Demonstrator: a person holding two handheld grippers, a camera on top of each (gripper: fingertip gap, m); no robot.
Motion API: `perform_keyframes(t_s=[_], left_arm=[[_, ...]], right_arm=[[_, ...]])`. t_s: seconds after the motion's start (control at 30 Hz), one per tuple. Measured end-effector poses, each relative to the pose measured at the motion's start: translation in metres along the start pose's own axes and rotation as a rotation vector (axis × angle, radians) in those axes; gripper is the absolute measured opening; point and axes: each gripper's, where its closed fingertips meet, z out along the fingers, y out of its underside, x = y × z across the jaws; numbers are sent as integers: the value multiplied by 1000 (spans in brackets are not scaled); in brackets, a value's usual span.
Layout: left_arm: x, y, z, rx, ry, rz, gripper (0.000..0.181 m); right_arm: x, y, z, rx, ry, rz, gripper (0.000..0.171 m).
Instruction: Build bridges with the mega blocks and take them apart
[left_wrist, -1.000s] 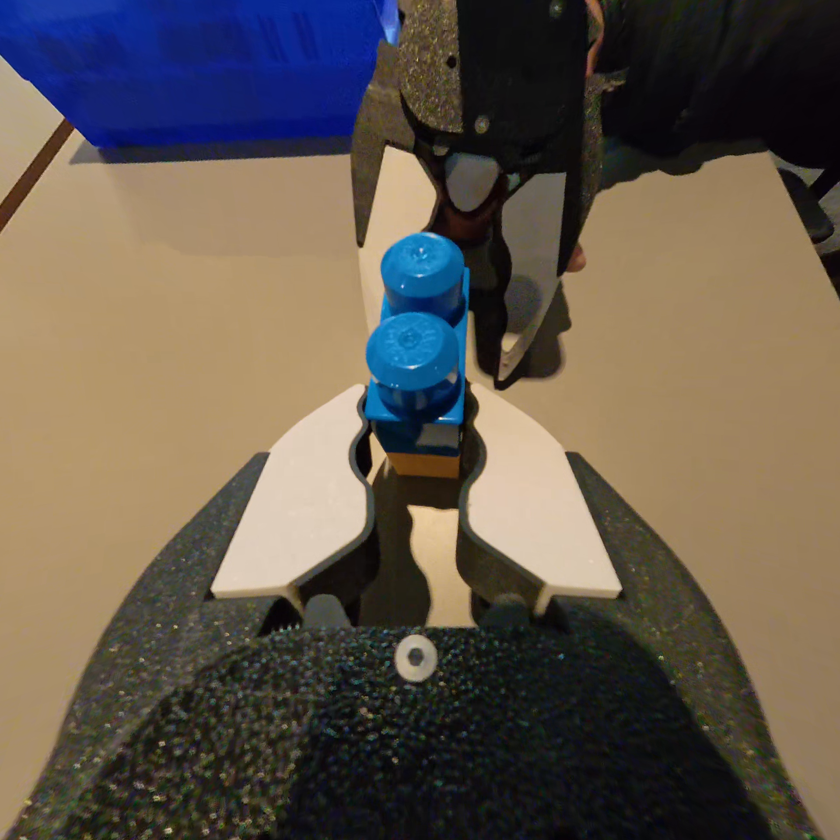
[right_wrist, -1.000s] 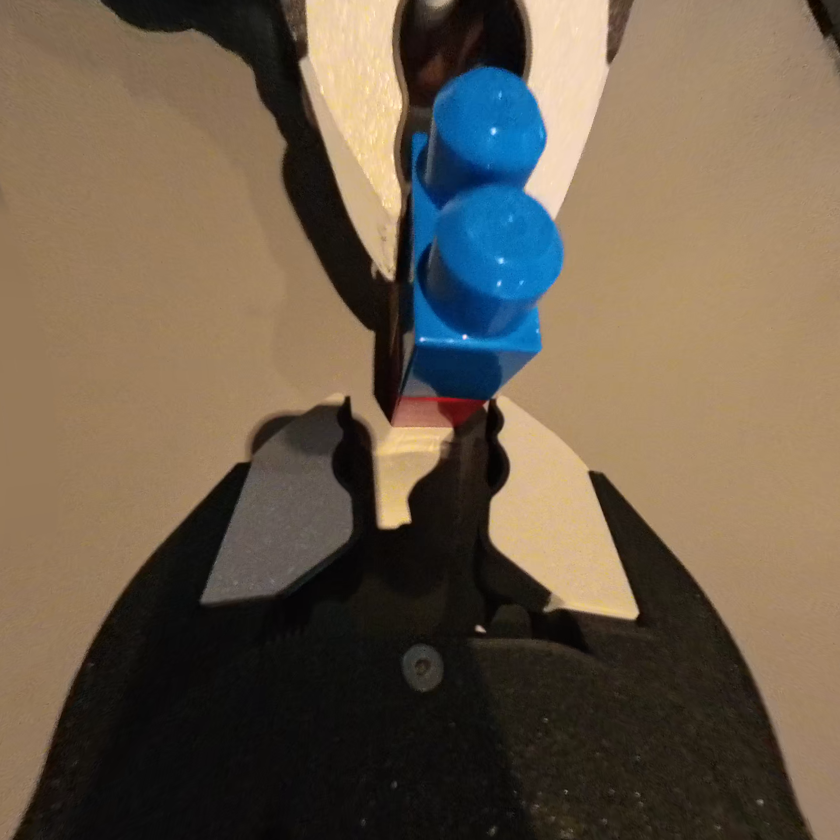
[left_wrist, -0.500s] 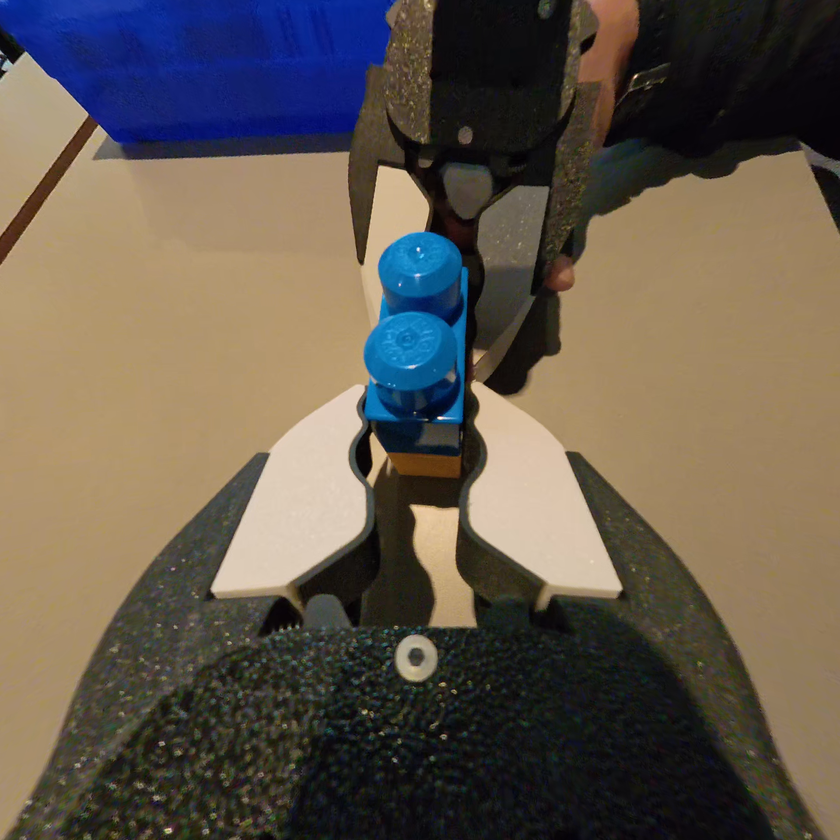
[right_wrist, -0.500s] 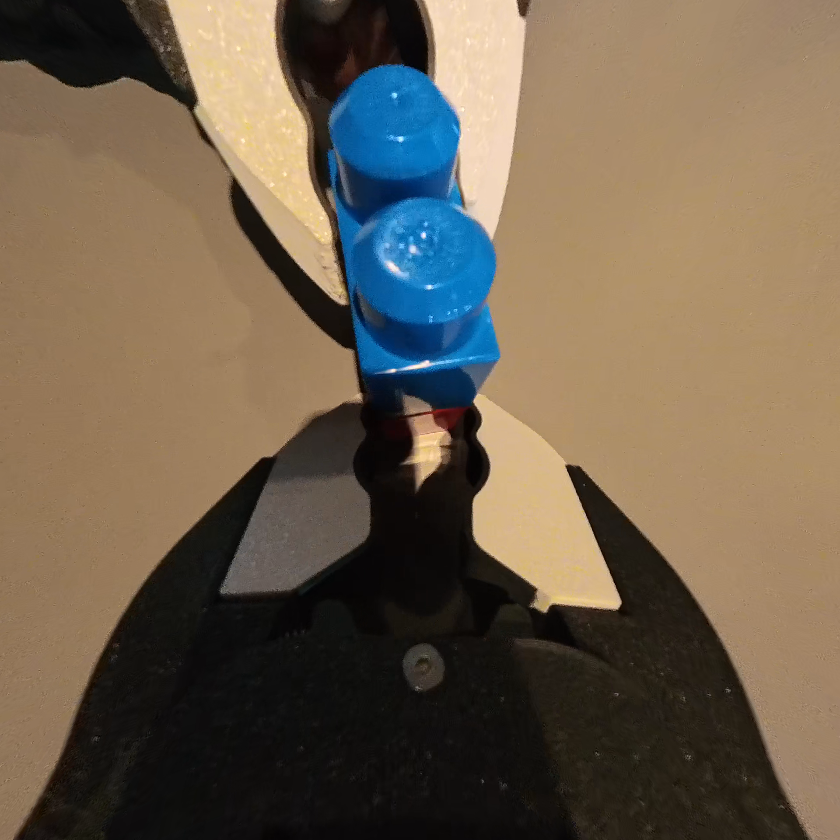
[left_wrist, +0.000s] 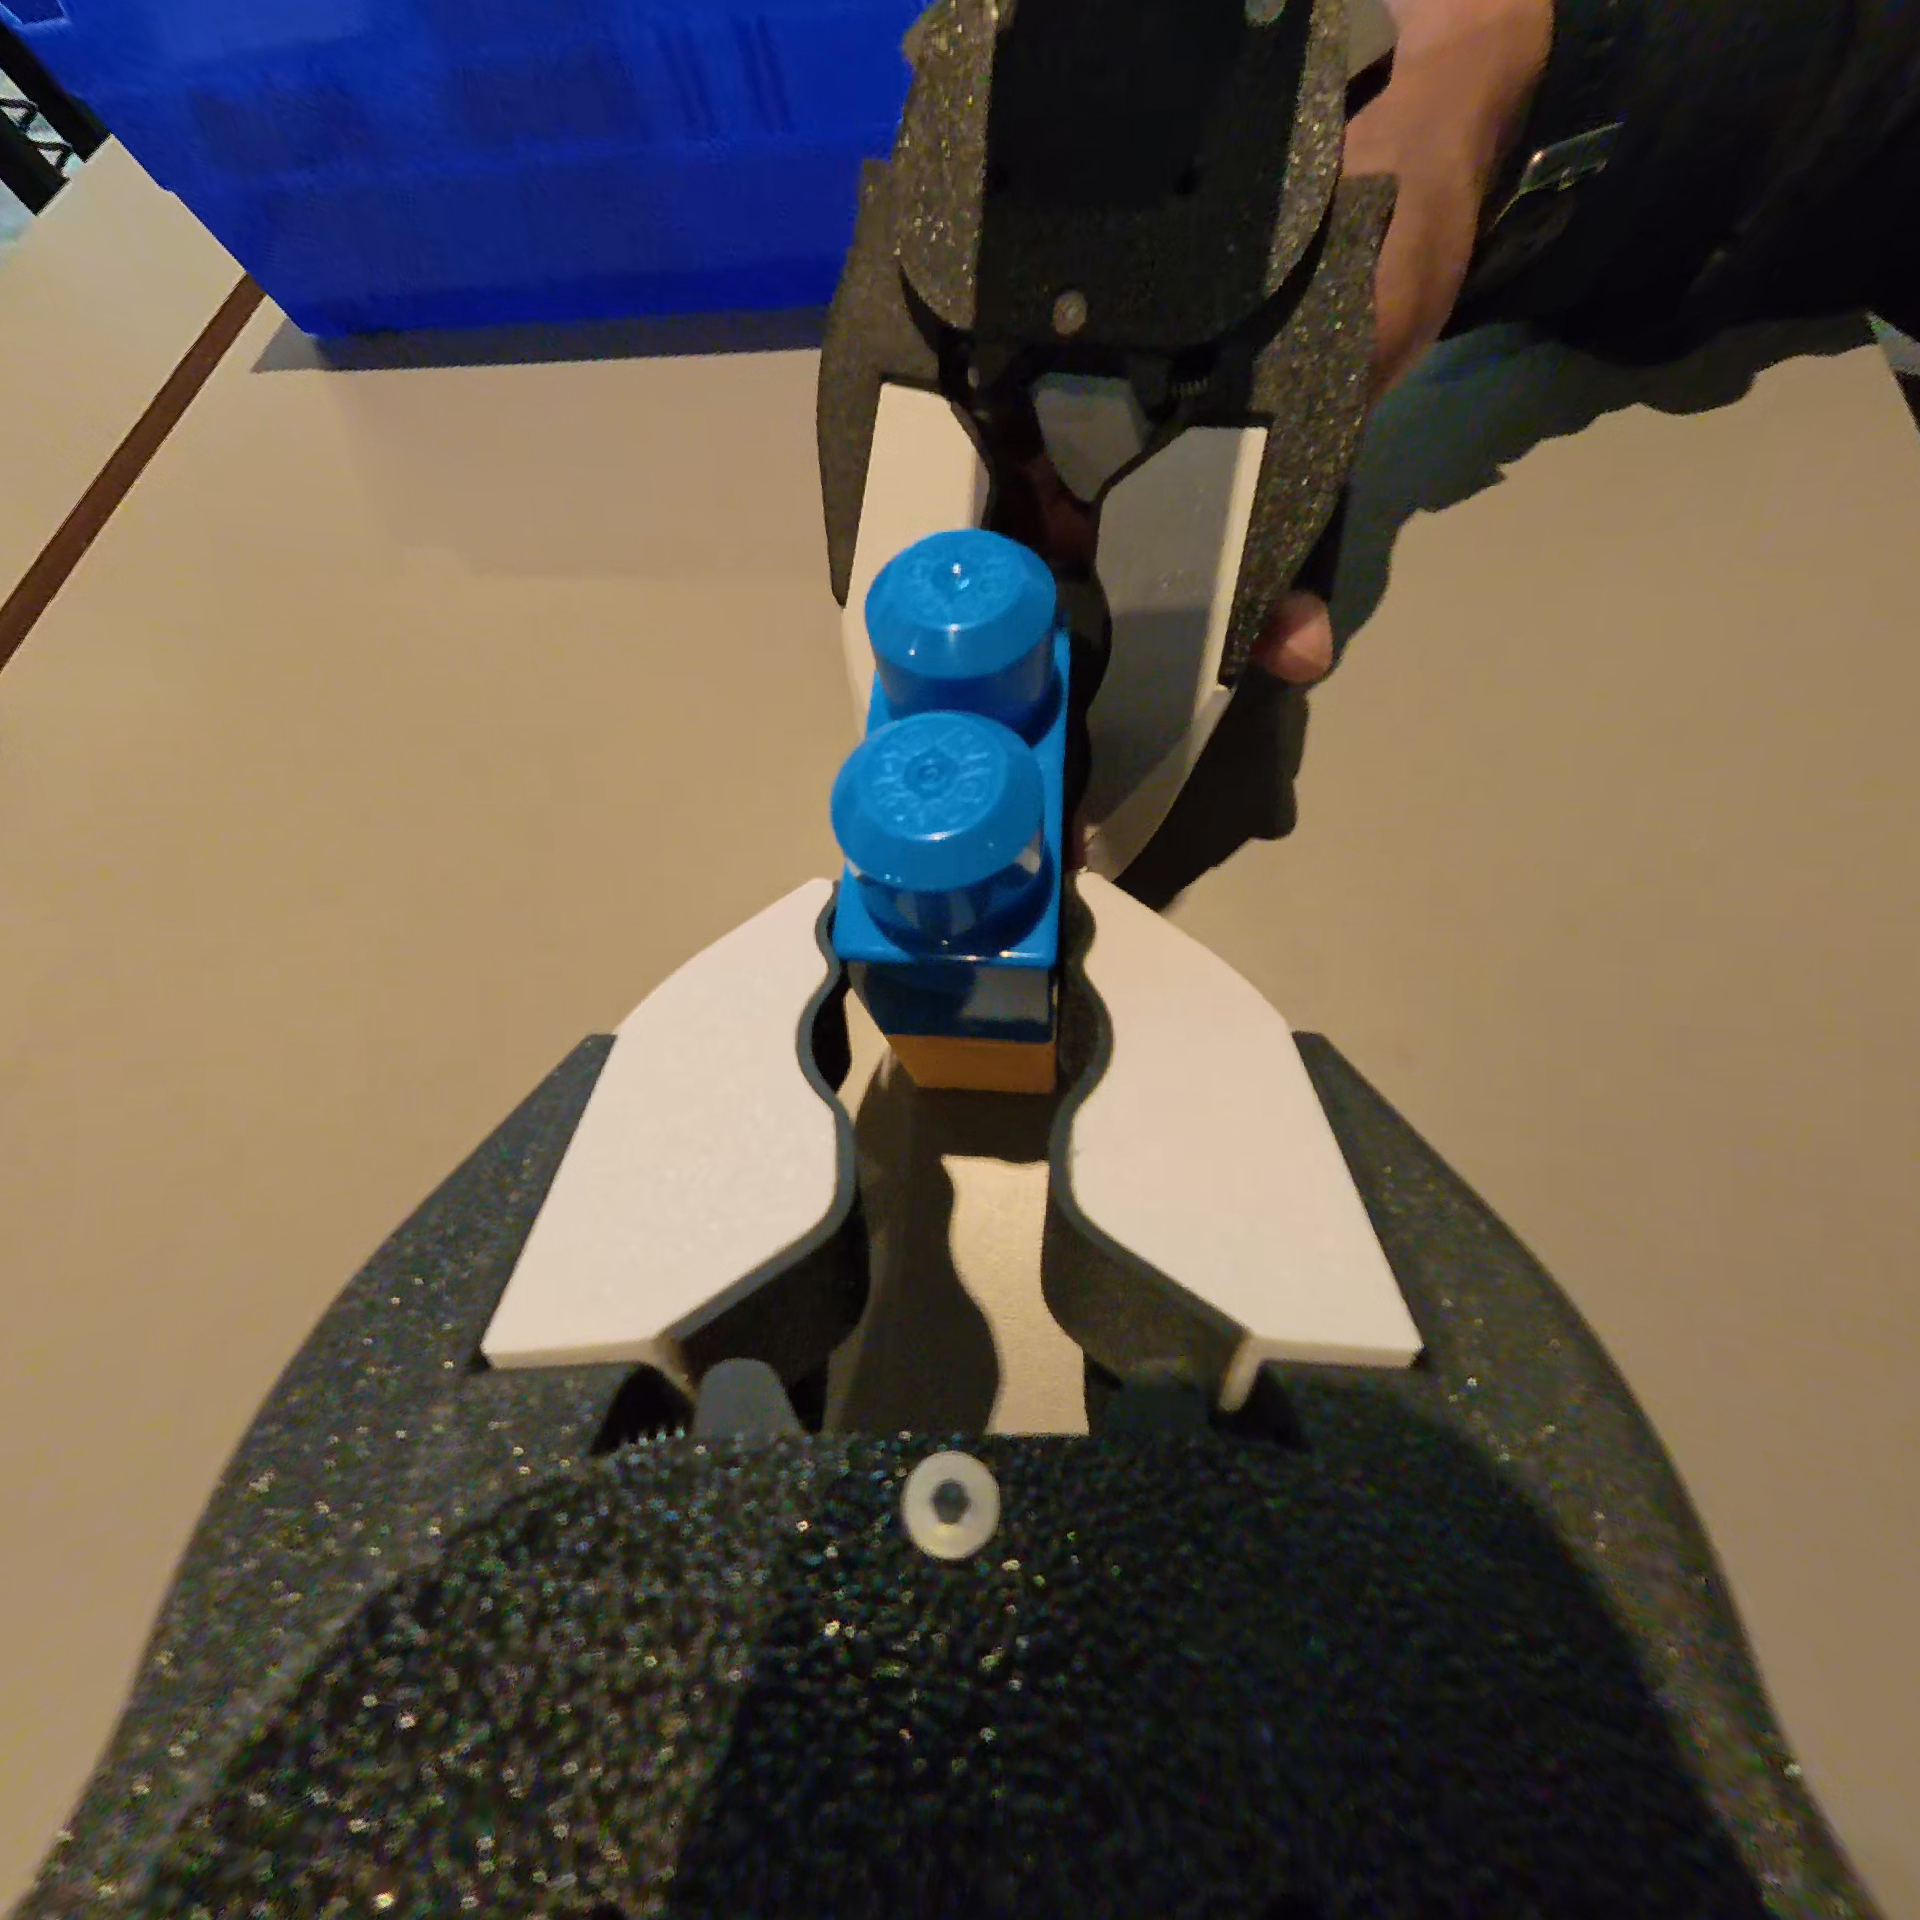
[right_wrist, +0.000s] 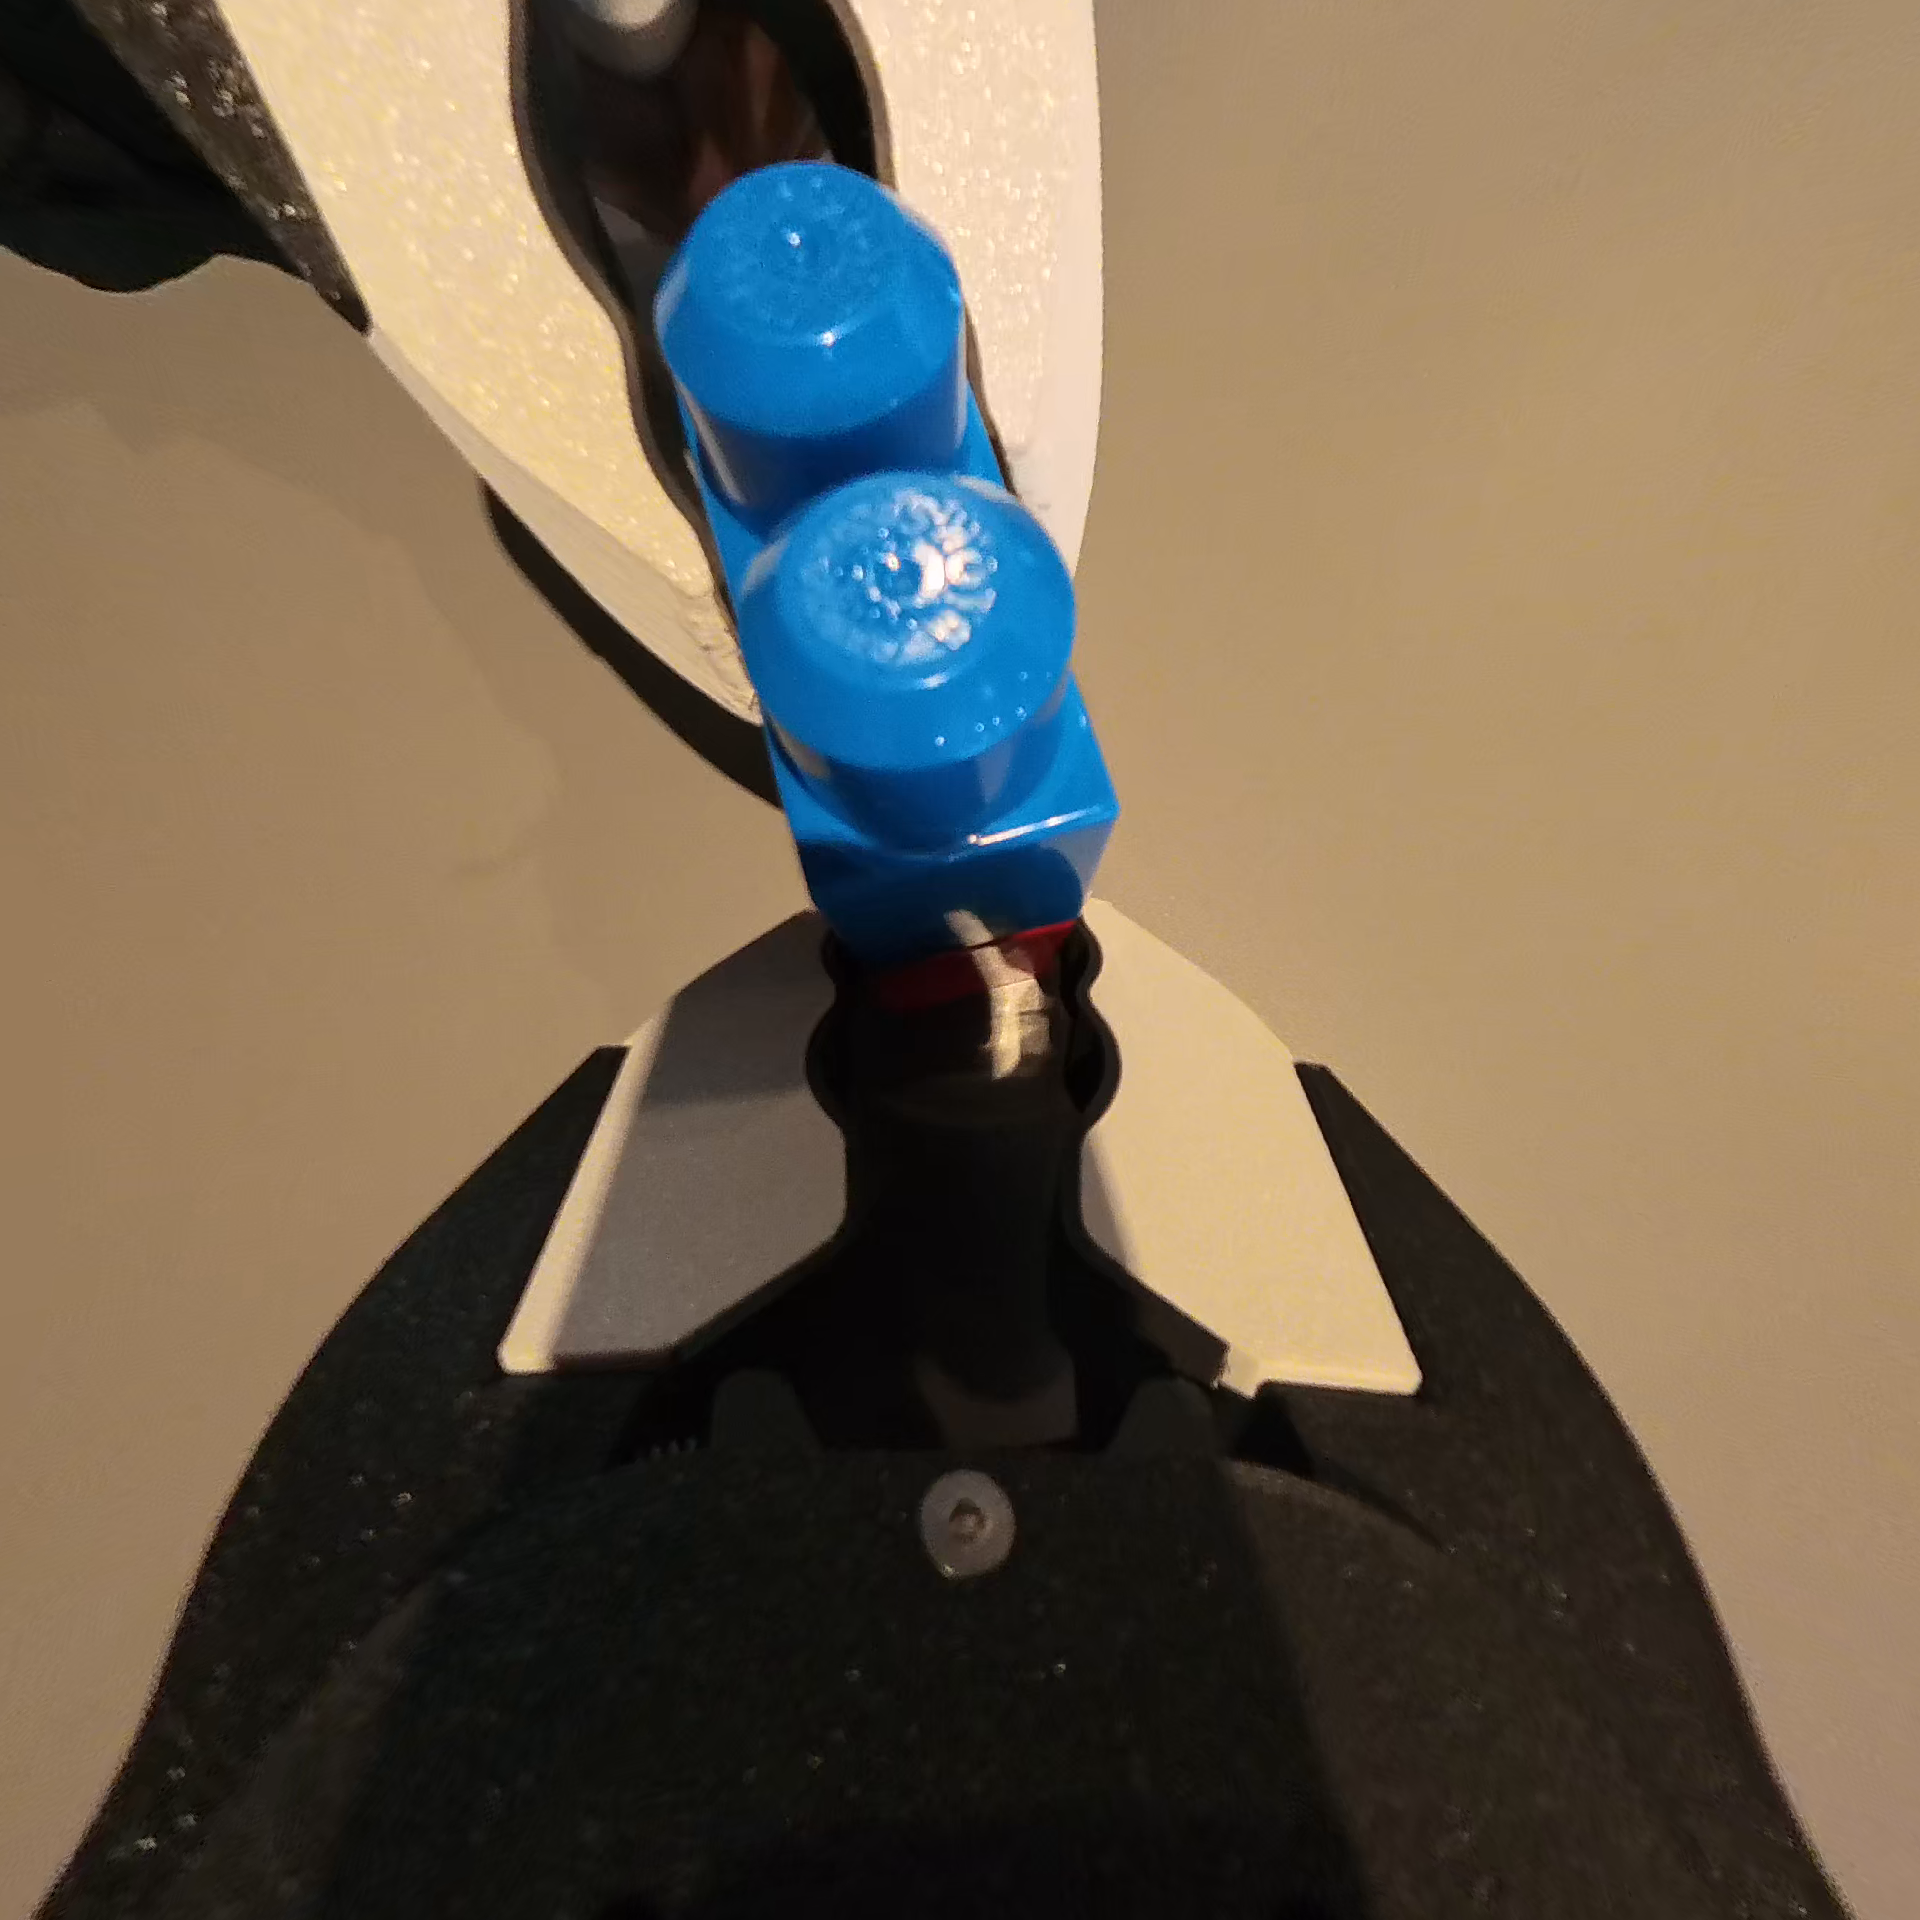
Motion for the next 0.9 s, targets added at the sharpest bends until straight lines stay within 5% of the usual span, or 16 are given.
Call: perform_keyframes(t_s=[0.03,0.3,0.6,0.9], left_arm=[[0,0,0,1,1,-2,37],[0,0,0,11,22,-32,36],[0,0,1,5,27,-36,36],[1,0,1,9,40,-48,36]], right_arm=[[0,0,0,0,1,3,38],[0,0,0,18,-14,-17,39],[-13,-9,-19,129,-92,-167,68],[-4,-45,-32,358,-18,-142,49]])
